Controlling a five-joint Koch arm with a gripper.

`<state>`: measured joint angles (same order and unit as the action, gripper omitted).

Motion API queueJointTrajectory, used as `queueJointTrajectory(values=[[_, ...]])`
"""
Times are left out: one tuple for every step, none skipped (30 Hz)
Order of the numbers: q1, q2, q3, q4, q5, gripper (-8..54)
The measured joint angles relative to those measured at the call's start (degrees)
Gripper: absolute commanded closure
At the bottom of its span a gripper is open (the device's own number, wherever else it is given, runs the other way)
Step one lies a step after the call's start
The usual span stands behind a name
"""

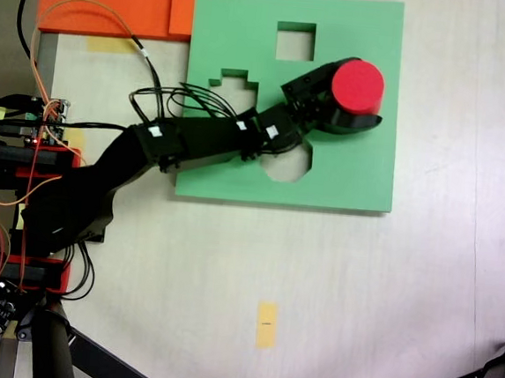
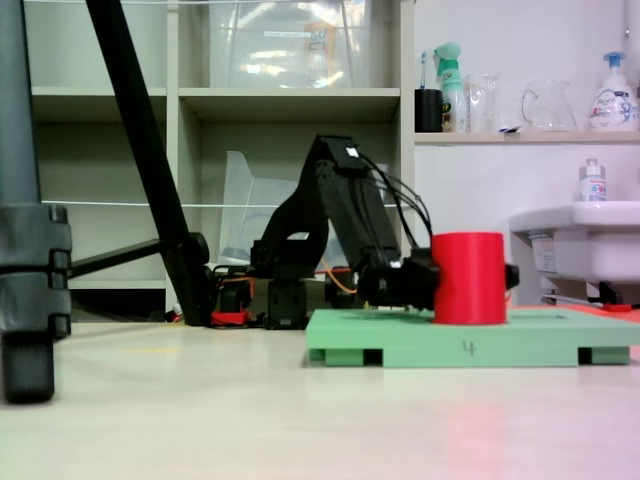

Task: Put the cylinder block into the corresponding hole

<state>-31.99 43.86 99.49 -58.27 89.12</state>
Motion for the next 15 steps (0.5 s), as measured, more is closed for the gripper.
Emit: queueJointTrajectory(values=[[-0.2, 0.4, 1.6, -0.7, 0.2, 28.6], [-0.2, 1.1, 2.6, -1.1, 0.4, 28.5], [-0.3, 1.6, 3.1, -1.1, 0.8, 28.5], [-0.3, 2.1, 3.8, -0.6, 1.5, 28.5], [-0.4, 2.4, 4.2, -0.6, 2.0, 28.5], [-0.4, 2.4, 4.7, -0.6, 2.1, 28.5], [-0.4, 2.8, 5.2, -0.7, 2.3, 28.5], [-0.4, 2.9, 5.5, -0.7, 2.3, 28.4], [-0.4, 3.2, 5.9, -0.7, 2.3, 28.4], [-0.4, 3.2, 5.9, -0.7, 2.3, 28.4], [-0.4, 3.3, 5.9, -0.7, 2.3, 28.4], [-0.4, 3.2, 5.9, -0.7, 2.3, 28.4], [-0.4, 3.2, 5.9, -0.7, 2.3, 28.3], [-0.4, 3.2, 5.9, -0.7, 2.3, 27.1], [-0.4, 3.2, 5.9, -0.7, 2.3, 24.4]])
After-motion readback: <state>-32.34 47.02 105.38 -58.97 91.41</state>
